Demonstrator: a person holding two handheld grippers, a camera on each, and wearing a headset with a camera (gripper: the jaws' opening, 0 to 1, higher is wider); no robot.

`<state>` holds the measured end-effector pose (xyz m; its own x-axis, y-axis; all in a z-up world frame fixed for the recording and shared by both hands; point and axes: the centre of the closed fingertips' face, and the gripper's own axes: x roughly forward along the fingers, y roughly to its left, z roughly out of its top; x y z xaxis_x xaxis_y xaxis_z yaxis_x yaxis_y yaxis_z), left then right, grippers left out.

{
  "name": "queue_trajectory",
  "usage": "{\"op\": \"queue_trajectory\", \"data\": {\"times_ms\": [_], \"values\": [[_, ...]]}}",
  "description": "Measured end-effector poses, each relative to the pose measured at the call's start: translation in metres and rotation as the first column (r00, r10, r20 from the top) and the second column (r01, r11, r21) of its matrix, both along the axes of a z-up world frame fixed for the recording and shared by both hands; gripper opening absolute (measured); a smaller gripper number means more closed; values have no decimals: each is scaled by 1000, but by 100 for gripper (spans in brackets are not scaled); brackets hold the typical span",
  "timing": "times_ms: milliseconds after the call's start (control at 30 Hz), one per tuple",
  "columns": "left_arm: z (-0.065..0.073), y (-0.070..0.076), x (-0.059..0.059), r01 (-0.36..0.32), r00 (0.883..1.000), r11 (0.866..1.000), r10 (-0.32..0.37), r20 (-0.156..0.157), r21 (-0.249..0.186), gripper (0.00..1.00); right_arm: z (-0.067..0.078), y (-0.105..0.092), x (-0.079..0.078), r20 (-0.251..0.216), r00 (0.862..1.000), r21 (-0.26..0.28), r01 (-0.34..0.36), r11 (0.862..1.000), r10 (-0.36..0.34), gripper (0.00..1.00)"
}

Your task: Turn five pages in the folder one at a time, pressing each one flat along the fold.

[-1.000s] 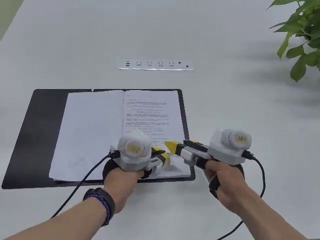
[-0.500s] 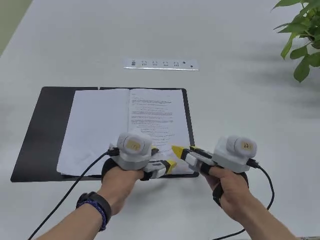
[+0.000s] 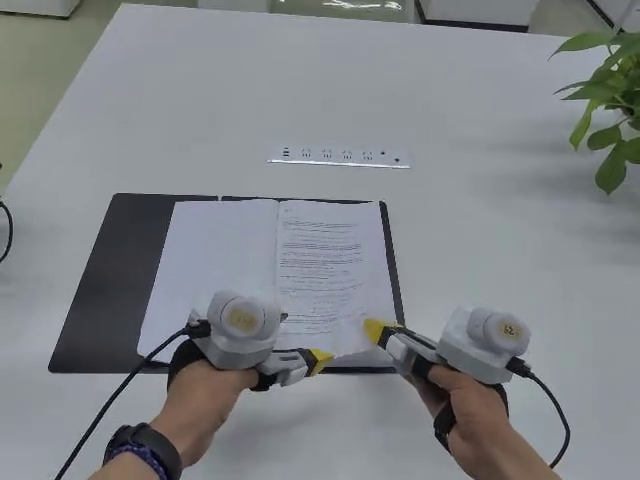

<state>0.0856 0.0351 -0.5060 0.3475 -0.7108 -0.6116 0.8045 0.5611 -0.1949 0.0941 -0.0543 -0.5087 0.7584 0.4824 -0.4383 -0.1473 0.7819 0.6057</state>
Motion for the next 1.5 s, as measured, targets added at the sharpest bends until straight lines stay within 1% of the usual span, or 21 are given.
{"op": "queue_trajectory", "data": {"times_ms": [167, 267, 333, 433, 567, 633, 767, 867, 967, 1033, 1133, 1267, 1367, 1500], "values": [[3, 18, -6, -14, 1000, 1000, 14, 8, 8, 53, 9, 4, 4, 16, 1000, 2, -2, 1000, 2, 0], [8, 24, -11, -10, 1000, 1000, 10, 15, 7, 55, 14, 8, 6, 24, 1000, 0, -11, 1000, 11, 0], [12, 26, -13, -4, 1000, 1000, 4, 28, 9, 56, 16, 11, 6, 28, 999, -9, -21, 1000, 21, 0], [19, 30, -17, 5, 999, 1000, -6, 49, 10, 57, 21, 14, 8, 38, 999, -7, -23, 1000, 23, 0], [26, 39, -17, -12, 998, 1000, 12, 63, -3, 58, 28, 22, 10, 51, 998, -2, -27, 1000, 27, 0], [29, 44, -18, -20, 997, 1000, 20, 70, -3, 58, 31, 27, 12, 56, 998, 2, -29, 1000, 29, 0], [33, 54, -20, -36, 997, 999, 36, 74, -13, 59, 34, 35, 14, 65, 997, 12, -30, 999, 29, 0], [33, 63, -22, -43, 996, 999, 43, 80, -8, 60, 34, 45, 14, 65, 997, 18, -32, 999, 31, 0], [37, 74, -23, -65, 994, 998, 66, 85, -12, 61, 37, 57, 15, 70, 997, 32, -36, 999, 33, 0], [39, 81, -23, -76, 993, 997, 76, 90, -8, 61, 38, 66, 17, 73, 996, 34, -47, 998, 45, 0], [45, 90, -22, -97, 991, 995, 99, 94, -22, 62, 41, 78, 19, 77, 995, 38, -62, 997, 59, 0], [49, 102, -22, -120, 987, 993, 122, 105, -22, 62, 43, 93, 21, 81, 993, 41, -86, 995, 82, 0], [50, 108, -23, -134, 985, 991, 136, 105, -28, 61, 43, 101, 23, 80, 993, 47, -95, 994, 91, 0], [48, 117, -27, -137, 984, 991, 137, 114, -14, 62, 44, 114, 24, 80, 991, 53, -110, 993, 105, 0]]}}
